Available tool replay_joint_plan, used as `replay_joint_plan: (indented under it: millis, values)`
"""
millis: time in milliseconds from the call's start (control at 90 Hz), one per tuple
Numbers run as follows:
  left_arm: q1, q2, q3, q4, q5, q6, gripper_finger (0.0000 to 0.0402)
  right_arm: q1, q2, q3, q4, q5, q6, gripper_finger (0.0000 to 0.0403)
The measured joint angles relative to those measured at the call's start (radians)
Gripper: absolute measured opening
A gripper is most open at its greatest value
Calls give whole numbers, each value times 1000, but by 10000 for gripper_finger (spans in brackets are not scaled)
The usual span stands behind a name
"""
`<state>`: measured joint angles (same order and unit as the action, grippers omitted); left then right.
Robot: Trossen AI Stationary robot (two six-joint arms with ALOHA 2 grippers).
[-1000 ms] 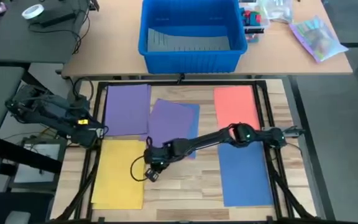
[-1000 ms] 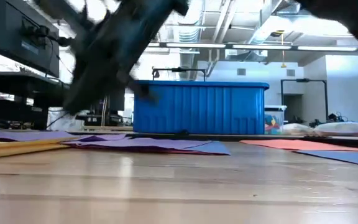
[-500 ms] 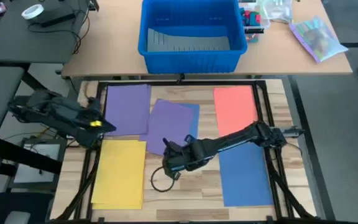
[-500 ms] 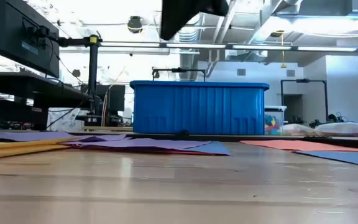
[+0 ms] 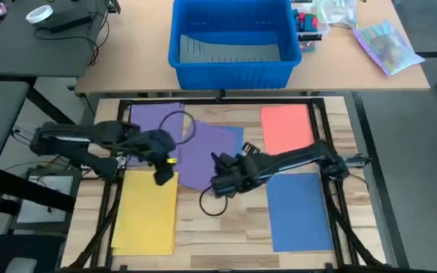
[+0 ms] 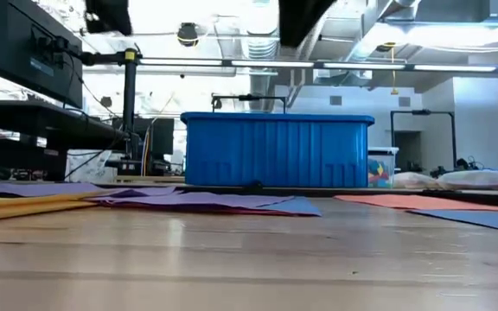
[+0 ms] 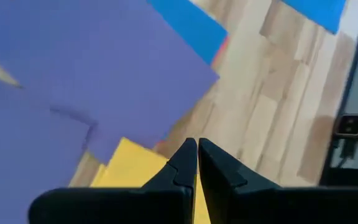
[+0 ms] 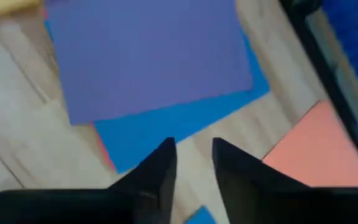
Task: Organize paper
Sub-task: Stack the purple colored paper on top of the other purple colored papers
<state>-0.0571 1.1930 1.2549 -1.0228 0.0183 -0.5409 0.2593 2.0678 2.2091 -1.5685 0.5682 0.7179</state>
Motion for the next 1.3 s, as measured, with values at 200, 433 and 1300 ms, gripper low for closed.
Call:
replay_joint_plan:
  millis: [200, 433, 1300]
  values:
    - [69, 87, 0, 26, 31, 15, 0, -27, -162, -121, 10, 45, -62, 149]
    - [106, 172, 0, 166, 244, 172, 0, -26, -362, -432, 186, 45, 35, 160]
    - [246, 756, 2, 454, 234, 558, 0, -19, -440, -1151, 1001, -254, 437, 160]
